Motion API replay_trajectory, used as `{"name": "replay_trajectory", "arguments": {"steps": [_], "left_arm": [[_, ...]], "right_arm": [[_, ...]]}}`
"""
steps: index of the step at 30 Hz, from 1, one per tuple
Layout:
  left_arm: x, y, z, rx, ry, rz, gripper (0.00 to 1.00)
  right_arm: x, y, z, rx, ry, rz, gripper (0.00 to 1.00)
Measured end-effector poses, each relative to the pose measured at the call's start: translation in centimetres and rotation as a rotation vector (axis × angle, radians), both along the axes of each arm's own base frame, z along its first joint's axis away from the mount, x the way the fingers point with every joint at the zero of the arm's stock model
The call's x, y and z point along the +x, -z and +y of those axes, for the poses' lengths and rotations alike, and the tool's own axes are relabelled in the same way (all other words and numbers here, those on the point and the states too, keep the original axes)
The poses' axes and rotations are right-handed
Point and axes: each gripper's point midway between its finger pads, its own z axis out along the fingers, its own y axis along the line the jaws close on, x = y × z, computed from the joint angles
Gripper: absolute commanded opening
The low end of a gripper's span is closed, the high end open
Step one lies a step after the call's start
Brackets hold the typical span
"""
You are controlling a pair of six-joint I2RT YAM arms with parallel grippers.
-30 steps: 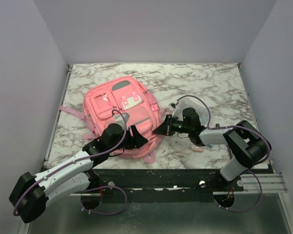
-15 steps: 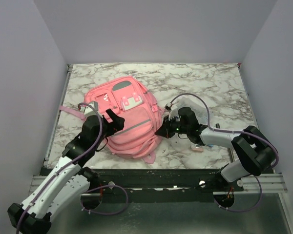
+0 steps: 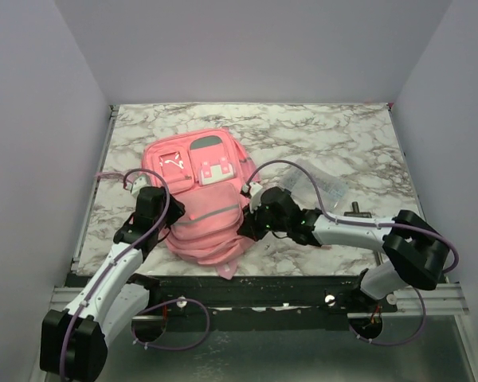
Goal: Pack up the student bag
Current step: Unzip the student bag at the center of the board.
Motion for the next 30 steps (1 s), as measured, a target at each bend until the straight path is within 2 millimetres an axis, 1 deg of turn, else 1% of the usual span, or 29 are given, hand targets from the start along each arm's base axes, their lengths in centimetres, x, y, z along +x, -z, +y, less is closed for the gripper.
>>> {"name": "replay_trajectory", "arguments": {"steps": [3,6,8,10,11,12,14,16,17,18,19,20,21,23,26,28,30], "left_arm": [[-0.1,0.8,0.1,-0.024,-0.009,-0.018,0.31],[-0.1,0.7,-0.1,-0.059,-0.020,-0.049,0.31],[0.0,0.4,-0.5,-0.094,-0.021,-0.071,0.30],[-0.2,-0.3,-1.9,-0.155,0.026,-0.084,0.26],[-0.4,-0.5,-2.5,-0.178,0.048,-0.087,0.25],[-0.6,-0.9,-3.0,-0.196,0.067,-0.094,0.21],[-1.0,-1.9,-3.6,-0.221,0.097,-0.122,0.21],[-1.3,-2.5,-3.4,-0.223,0.094,-0.142,0.25],[-1.3,-2.7,-3.3,-0.223,0.091,-0.149,0.28],[-1.4,-2.9,-3.1,-0.220,0.082,-0.159,0.33],[-1.5,-3.1,-2.9,-0.215,0.072,-0.167,0.41],[-1.6,-3.1,-2.6,-0.210,0.064,-0.168,0.46],[-1.7,-3.1,-2.4,-0.205,0.055,-0.166,0.52],[-2.1,-2.8,-2.1,-0.193,0.043,-0.151,0.57],[-2.5,-3.2,-1.9,-0.182,0.045,-0.135,0.60],[-2.7,-4.0,-2.0,-0.175,0.064,-0.141,0.61],[-2.9,-5.2,-2.5,-0.179,0.101,-0.160,0.62]], "right_arm": [[-1.3,-0.1,0.8,-0.023,-0.015,0.007,0.00],[-2.8,0.2,1.2,-0.040,-0.029,0.048,0.00],[-4.0,0.2,2.2,-0.046,-0.060,0.068,0.00],[-5.6,-0.8,4.1,0.002,-0.116,0.067,0.00],[-6.2,-1.5,4.7,0.030,-0.133,0.061,0.00],[-6.8,-2.4,5.1,0.069,-0.146,0.054,0.00],[-7.2,-3.2,4.9,0.092,-0.146,0.044,0.00],[-6.8,-4.1,4.2,0.111,-0.120,0.031,0.01],[-6.5,-4.6,3.9,0.123,-0.104,0.028,0.07],[-6.0,-5.3,3.7,0.139,-0.083,0.028,0.21],[-5.5,-5.9,3.5,0.156,-0.061,0.033,0.30],[-5.0,-6.4,3.2,0.170,-0.035,0.041,0.37],[-4.5,-6.9,2.8,0.185,-0.005,0.050,0.39],[-3.1,-7.9,1.8,0.207,0.063,0.065,0.48],[-0.7,-8.3,-0.4,0.213,0.176,0.106,0.52],[1.6,-7.8,-2.5,0.213,0.264,0.151,0.53],[3.6,-6.9,-4.7,0.215,0.342,0.193,0.55]]}}
